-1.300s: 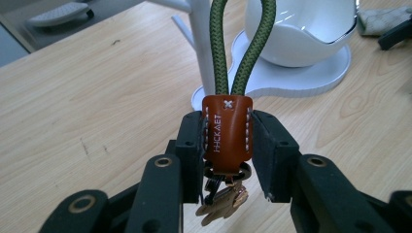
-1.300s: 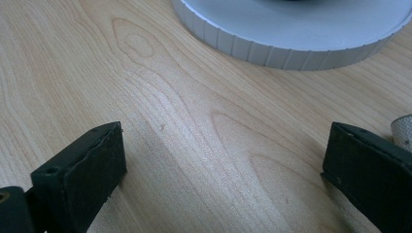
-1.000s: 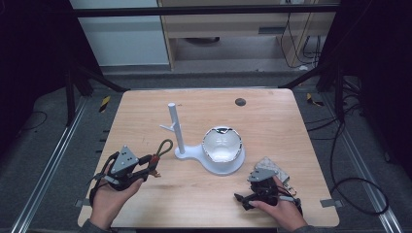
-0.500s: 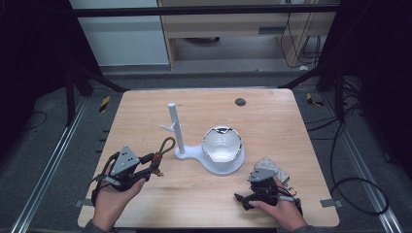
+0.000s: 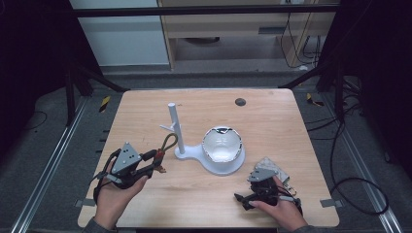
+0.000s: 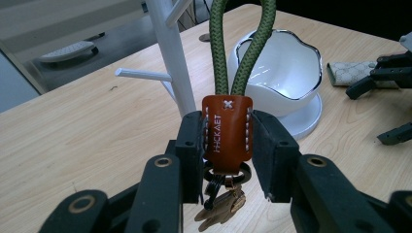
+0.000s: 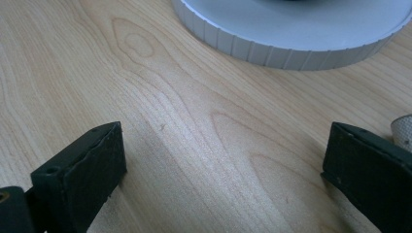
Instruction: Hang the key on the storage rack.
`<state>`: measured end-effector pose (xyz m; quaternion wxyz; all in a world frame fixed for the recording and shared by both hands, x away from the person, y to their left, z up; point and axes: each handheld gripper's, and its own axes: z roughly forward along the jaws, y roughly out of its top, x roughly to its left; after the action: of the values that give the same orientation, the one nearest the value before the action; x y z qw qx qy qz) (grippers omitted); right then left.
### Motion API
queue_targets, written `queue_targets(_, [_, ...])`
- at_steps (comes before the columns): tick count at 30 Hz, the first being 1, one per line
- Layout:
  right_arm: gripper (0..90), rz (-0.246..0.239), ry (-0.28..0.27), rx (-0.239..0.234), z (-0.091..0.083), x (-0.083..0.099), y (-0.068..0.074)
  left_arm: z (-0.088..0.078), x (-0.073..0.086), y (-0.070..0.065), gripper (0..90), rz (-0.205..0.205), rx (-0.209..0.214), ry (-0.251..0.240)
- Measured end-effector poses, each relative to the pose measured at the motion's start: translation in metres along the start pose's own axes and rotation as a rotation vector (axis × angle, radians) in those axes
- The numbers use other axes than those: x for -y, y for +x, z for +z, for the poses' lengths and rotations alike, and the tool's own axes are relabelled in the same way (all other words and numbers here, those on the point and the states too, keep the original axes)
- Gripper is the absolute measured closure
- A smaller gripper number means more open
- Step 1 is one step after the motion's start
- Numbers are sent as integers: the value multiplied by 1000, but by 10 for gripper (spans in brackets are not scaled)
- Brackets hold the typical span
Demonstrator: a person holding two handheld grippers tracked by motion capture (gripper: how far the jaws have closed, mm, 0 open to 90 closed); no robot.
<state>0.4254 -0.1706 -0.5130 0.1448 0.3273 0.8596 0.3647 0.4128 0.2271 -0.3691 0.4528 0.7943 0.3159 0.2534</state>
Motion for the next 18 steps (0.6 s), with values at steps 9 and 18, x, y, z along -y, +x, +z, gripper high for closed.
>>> queue_targets(9, [18, 2, 0, 1, 0, 0, 0, 6, -4, 4, 655, -16, -15, -10])
queue_targets(18, [18, 0, 0, 1, 0, 1, 0, 8, -10, 5, 655, -15, -19, -17])
